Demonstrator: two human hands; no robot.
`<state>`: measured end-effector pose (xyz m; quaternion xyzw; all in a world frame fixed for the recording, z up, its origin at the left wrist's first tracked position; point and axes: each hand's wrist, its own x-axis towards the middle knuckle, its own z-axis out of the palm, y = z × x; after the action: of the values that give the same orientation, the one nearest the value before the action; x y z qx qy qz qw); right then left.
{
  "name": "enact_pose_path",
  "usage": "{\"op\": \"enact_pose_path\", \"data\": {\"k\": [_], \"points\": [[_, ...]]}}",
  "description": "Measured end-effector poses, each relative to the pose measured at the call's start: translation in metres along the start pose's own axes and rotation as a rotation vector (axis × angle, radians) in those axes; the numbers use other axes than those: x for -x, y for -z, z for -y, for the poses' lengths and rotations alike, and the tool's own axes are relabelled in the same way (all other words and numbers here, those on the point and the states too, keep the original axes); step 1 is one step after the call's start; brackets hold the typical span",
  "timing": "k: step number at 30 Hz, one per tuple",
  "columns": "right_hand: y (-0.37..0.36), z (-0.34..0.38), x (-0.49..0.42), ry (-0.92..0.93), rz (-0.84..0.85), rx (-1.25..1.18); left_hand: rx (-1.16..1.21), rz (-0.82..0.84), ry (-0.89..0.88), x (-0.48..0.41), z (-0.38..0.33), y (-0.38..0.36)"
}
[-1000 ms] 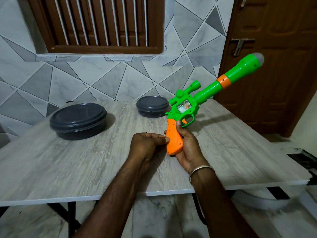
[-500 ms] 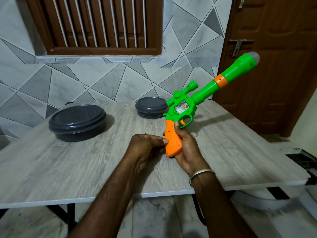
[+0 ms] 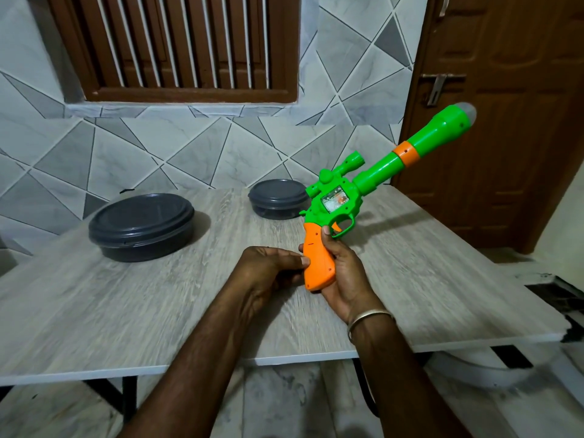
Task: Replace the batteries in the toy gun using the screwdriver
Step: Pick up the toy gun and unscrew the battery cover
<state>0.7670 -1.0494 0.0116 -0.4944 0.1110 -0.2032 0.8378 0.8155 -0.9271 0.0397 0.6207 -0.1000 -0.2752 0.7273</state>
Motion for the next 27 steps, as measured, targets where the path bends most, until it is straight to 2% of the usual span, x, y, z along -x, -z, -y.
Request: {"op": "enact_pose_path", "data": {"k": [6,20,27], "points": [[0.005,-0.003,-0.004,-0.008,0.037,-0.037,-0.037,-0.004,-0.016,-0.001,0.001,-0.001],[0.008,-0.009,-0.011,-0.021,0.017,-0.042,-0.313,-0.099,-0.305,-0.007,0.001,-0.002],[0.007,-0.009,-0.01,-0.012,0.026,-0.064,-0.365,-0.136,-0.329,-0.013,0.004,0.0]]}}
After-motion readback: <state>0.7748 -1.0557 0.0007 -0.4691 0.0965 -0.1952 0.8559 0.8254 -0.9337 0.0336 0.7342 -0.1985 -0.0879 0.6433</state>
